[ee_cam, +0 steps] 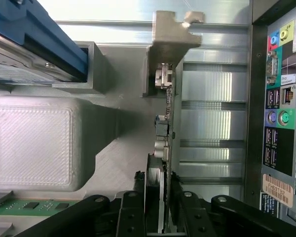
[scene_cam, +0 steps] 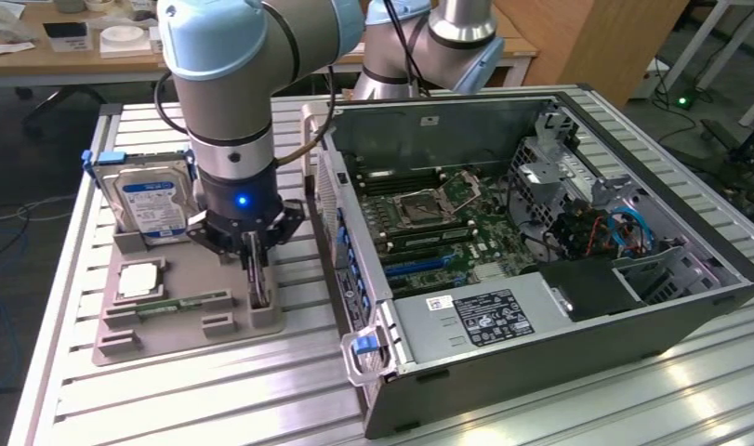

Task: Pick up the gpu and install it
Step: 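Pick up the gpu and move the gpu toward the slot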

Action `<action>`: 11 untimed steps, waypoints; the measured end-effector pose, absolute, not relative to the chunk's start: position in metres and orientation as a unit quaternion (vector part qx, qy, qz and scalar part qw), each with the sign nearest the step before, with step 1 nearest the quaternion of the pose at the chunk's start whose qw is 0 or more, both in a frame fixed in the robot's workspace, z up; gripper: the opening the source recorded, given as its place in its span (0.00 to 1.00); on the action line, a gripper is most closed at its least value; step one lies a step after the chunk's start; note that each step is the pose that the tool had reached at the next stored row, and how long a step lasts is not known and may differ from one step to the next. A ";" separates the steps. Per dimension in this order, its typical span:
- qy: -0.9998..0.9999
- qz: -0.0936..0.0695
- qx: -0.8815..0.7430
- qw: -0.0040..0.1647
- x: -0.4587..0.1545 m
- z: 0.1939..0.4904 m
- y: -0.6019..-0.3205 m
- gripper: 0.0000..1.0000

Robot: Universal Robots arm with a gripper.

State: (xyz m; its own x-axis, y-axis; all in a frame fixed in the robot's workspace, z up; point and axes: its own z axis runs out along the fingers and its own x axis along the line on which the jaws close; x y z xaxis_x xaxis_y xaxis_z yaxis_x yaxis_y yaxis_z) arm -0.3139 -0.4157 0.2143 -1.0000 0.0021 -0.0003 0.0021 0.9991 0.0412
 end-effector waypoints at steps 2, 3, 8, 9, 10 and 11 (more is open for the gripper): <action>1.000 0.021 0.001 0.000 -0.314 0.214 -0.416 0.31; 1.000 0.021 0.001 0.000 -0.314 0.214 -0.416 0.27; 1.000 0.021 0.001 0.000 -0.314 0.214 -0.416 0.27; 1.000 0.021 0.001 0.000 -0.314 0.214 -0.416 0.27; 1.000 0.021 0.001 0.000 -0.314 0.214 -0.416 0.27; 1.000 0.021 0.001 0.000 -0.314 0.214 -0.416 0.27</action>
State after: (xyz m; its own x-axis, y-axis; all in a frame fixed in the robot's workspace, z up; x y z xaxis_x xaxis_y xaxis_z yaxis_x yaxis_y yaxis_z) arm -0.3139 -0.4157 0.2143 -1.0000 0.0021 -0.0002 0.0021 0.9991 0.0412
